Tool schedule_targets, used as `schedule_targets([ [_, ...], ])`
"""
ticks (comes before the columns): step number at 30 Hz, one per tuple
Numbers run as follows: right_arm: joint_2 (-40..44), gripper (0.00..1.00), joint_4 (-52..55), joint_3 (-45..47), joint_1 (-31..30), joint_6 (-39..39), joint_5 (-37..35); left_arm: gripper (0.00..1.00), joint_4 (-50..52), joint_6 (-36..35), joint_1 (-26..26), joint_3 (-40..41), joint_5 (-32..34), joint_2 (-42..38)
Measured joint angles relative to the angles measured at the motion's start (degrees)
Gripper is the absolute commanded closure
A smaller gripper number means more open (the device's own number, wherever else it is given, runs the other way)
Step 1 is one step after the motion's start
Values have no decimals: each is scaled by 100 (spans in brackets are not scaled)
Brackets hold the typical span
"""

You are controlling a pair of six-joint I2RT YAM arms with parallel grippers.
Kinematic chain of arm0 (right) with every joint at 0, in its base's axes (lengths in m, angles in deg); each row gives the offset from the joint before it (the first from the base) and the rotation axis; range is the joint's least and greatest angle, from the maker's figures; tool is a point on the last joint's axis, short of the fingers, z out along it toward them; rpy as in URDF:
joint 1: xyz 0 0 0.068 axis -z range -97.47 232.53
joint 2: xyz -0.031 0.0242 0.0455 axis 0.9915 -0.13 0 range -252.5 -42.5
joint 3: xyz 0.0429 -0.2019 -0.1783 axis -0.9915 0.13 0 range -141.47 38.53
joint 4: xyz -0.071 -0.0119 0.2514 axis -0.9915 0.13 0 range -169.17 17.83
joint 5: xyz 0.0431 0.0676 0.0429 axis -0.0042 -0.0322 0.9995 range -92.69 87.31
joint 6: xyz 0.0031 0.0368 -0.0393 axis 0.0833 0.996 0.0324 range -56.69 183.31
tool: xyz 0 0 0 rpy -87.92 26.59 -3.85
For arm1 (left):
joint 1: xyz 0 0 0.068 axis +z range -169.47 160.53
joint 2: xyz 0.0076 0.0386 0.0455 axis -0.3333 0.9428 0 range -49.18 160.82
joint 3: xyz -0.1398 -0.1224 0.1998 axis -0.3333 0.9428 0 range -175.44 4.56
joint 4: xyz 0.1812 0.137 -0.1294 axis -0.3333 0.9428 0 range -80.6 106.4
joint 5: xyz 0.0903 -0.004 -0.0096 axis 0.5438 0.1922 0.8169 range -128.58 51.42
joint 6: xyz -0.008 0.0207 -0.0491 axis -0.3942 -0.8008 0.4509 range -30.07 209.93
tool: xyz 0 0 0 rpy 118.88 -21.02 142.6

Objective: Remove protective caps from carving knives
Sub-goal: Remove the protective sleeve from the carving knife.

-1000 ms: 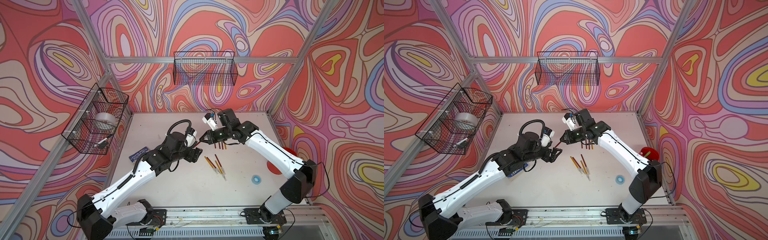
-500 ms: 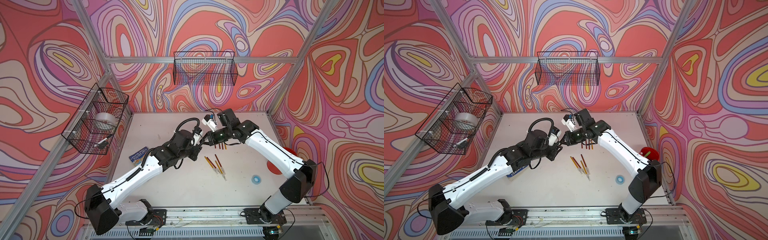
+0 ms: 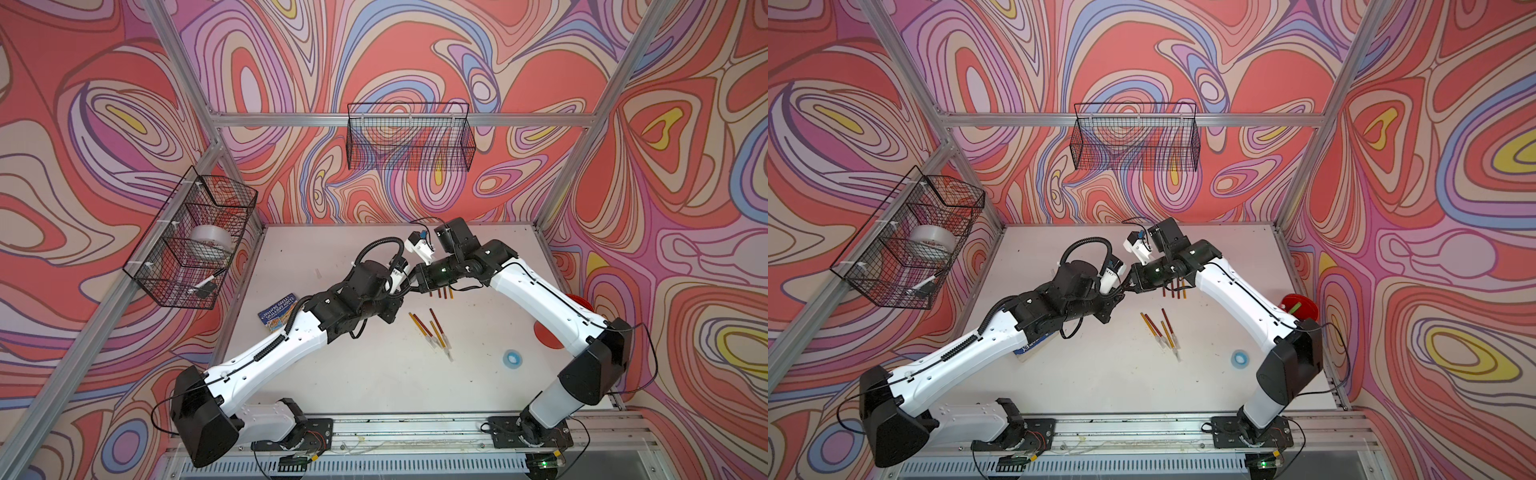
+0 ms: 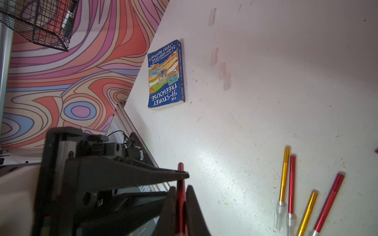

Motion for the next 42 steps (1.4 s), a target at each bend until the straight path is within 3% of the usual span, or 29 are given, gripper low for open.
schedule_targets([
  [4, 0, 100, 37, 0, 22, 4, 42, 98, 13, -63, -15, -15, -11, 11],
  [7, 0, 100, 35, 4, 26, 24, 68, 100, 42, -109, -20, -26, -20, 11],
  [11, 0, 76, 9, 7, 33, 96, 103, 100, 44, -98, -33, -33, -74, 11],
  [14, 0, 67, -190, 7, 20, 131, 227, 100, 37, 44, -76, -39, -116, 9],
  [24, -9, 57, -310, 7, 28, 162, 136, 100, 35, 184, -79, -107, -153, 7],
  [37, 256, 53, -743, 7, 293, 219, -249, 100, 42, 210, -79, -107, -175, 50],
  [42, 428, 58, -957, 7, 376, 258, -420, 100, 42, 245, -79, -107, -175, 72],
])
